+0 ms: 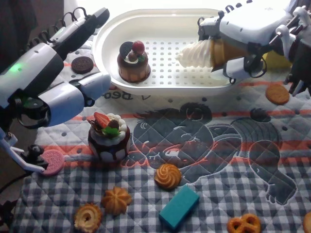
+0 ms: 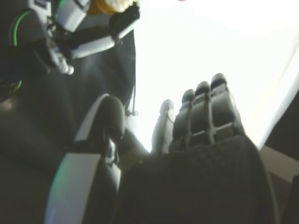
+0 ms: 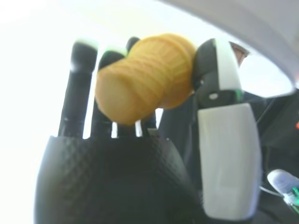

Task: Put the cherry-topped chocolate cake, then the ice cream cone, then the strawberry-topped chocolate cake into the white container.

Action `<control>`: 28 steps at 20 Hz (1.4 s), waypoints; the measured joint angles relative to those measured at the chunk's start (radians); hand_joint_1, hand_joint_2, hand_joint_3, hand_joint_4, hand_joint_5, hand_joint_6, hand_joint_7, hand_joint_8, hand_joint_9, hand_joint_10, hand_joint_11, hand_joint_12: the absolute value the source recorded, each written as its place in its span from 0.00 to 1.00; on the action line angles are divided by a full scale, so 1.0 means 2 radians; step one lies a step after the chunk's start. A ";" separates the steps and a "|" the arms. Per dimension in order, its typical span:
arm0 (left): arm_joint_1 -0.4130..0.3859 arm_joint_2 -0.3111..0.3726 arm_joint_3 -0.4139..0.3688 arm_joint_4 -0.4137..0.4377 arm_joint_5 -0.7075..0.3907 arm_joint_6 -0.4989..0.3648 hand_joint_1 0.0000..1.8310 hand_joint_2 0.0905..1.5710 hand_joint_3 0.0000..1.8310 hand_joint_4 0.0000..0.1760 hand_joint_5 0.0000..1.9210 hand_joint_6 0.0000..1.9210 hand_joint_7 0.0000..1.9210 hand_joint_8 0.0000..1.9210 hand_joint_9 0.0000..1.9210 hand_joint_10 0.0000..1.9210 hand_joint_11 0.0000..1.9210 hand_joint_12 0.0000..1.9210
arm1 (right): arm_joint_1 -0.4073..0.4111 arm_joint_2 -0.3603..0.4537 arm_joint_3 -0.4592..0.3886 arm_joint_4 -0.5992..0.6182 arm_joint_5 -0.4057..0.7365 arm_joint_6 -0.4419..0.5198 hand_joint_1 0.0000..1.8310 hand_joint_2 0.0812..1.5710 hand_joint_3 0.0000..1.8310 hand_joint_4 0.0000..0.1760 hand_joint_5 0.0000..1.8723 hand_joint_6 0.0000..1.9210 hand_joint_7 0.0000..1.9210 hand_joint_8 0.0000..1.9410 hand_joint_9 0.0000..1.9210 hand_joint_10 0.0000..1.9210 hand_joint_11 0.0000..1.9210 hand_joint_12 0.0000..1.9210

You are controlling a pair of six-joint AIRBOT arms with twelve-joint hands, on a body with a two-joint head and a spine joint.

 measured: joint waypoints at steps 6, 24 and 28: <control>0.007 0.000 -0.002 -0.001 0.006 0.000 0.40 0.84 0.00 0.46 0.04 0.01 0.00 0.00 0.00 0.00 0.00 0.00 | 0.000 0.003 -0.018 0.001 0.011 0.000 0.43 0.79 0.00 0.30 0.00 0.00 0.00 0.00 0.00 0.13 0.00 0.74; 0.058 0.056 -0.033 0.011 0.051 -0.002 0.46 0.69 0.00 0.36 0.01 0.00 0.02 0.00 0.03 0.00 0.00 0.29 | -0.192 0.236 -0.289 -0.124 0.260 0.069 0.43 0.74 0.00 0.32 0.00 0.00 0.02 0.00 0.00 0.27 0.00 0.48; 0.058 0.056 -0.028 0.016 0.088 -0.002 0.37 0.65 0.00 0.53 0.00 0.00 0.00 0.00 0.00 0.00 0.00 0.24 | -0.256 0.269 -0.321 -0.131 0.311 0.086 0.41 0.74 0.00 0.00 0.00 0.00 0.03 0.00 0.00 0.24 0.00 0.48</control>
